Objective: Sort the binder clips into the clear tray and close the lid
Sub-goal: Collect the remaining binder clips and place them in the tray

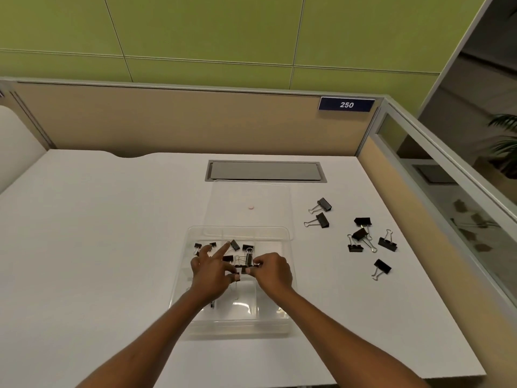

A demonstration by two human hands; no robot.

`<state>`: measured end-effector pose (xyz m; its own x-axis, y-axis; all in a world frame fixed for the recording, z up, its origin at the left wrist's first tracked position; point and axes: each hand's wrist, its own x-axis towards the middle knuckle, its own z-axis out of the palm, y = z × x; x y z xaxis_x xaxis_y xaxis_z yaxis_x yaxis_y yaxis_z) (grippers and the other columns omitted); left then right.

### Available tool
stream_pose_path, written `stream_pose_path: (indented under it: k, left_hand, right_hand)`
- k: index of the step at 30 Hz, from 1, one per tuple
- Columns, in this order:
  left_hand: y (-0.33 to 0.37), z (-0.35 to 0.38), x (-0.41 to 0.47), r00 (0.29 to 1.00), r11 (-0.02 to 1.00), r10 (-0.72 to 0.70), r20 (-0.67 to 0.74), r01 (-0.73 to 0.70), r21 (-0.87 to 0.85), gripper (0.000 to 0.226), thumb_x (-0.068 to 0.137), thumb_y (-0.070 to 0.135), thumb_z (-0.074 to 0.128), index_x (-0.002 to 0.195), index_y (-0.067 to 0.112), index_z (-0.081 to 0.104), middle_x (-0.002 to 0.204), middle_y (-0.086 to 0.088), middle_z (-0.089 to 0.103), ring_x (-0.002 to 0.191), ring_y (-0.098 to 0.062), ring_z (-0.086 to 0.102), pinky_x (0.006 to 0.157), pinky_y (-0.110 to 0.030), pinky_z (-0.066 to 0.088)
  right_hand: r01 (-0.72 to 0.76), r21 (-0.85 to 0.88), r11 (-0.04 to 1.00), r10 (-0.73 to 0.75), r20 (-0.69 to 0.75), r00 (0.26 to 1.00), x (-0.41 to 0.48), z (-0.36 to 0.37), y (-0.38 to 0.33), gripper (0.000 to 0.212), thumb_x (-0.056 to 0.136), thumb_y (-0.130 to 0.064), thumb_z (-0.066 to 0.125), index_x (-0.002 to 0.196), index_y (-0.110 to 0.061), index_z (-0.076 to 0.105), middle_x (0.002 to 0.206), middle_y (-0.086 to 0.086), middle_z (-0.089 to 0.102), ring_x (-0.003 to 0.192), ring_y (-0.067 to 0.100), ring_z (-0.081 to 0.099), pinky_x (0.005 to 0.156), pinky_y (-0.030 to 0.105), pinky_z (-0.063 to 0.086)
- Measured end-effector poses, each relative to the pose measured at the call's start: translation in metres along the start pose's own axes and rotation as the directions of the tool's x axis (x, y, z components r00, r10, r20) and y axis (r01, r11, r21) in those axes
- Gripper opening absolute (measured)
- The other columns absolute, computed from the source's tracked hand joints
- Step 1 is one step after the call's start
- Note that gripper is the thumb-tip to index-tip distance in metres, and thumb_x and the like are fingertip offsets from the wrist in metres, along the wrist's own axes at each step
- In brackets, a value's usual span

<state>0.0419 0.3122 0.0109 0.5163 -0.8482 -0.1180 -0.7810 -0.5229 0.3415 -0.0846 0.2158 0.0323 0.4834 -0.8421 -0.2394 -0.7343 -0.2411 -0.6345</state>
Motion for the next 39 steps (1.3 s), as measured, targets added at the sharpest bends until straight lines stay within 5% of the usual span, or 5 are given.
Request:
stream_pose_path:
  k: [6,12,21,29,39]
  left_hand:
    - [-0.002,0.001,-0.006,0.993,0.998,-0.045,-0.108,0.041,-0.041,0.012,0.082,0.034,0.067,0.092,0.039,0.07,0.148,0.012,0.034,0.135,-0.027,0.016,0.097,-0.043,0.021]
    - [-0.004,-0.005,-0.003,0.969,0.987,-0.114,-0.22,0.084,-0.14,0.011,0.083,0.028,0.066,0.092,0.035,0.07,0.138,0.009,0.048,0.129,-0.027,0.026,0.092,-0.044,0.023]
    - [-0.005,-0.002,-0.001,0.964,0.981,-0.129,-0.234,0.089,-0.173,0.019,0.084,0.025,0.066,0.102,0.029,0.067,0.141,-0.002,0.045,0.128,-0.033,0.028,0.095,-0.048,0.026]
    - [0.019,0.005,0.02,0.975,0.989,0.006,-0.22,-0.039,-0.146,0.029,0.082,0.022,0.068,0.111,0.018,0.064,0.142,-0.011,0.042,0.124,-0.039,0.036,0.099,-0.05,0.031]
    - [0.084,0.014,0.065,0.974,0.982,0.159,-0.161,-0.173,-0.077,0.033,0.084,0.028,0.066,0.116,0.02,0.062,0.144,-0.01,0.04,0.126,-0.034,0.038,0.097,-0.05,0.035]
  right_hand:
    - [0.064,-0.058,0.996,-0.065,-0.022,0.998,-0.018,0.009,0.006,0.036,0.079,-0.037,0.072,0.112,-0.024,0.068,0.109,-0.002,0.071,0.101,0.018,0.065,0.072,0.023,0.044]
    - [0.143,-0.136,0.98,-0.141,0.024,0.99,-0.03,0.017,0.005,0.021,0.081,-0.036,0.069,0.097,-0.022,0.073,0.096,0.0,0.073,0.091,0.018,0.064,0.063,0.023,0.037]
    - [0.212,-0.204,0.956,-0.196,0.097,0.976,-0.037,0.036,0.004,0.03,0.079,-0.038,0.073,0.104,-0.021,0.071,0.106,0.007,0.053,0.096,0.027,0.057,0.072,0.026,0.043]
    - [0.242,-0.138,0.96,-0.257,-0.105,0.961,-0.023,0.012,0.014,0.035,0.079,-0.028,0.075,0.111,-0.015,0.069,0.12,0.001,0.058,0.118,0.017,0.043,0.091,0.027,0.047]
    - [0.108,-0.128,0.986,-0.143,-0.307,0.941,0.007,-0.038,0.052,0.028,0.079,-0.026,0.075,0.104,-0.014,0.072,0.11,-0.001,0.065,0.114,0.016,0.045,0.085,0.024,0.05]
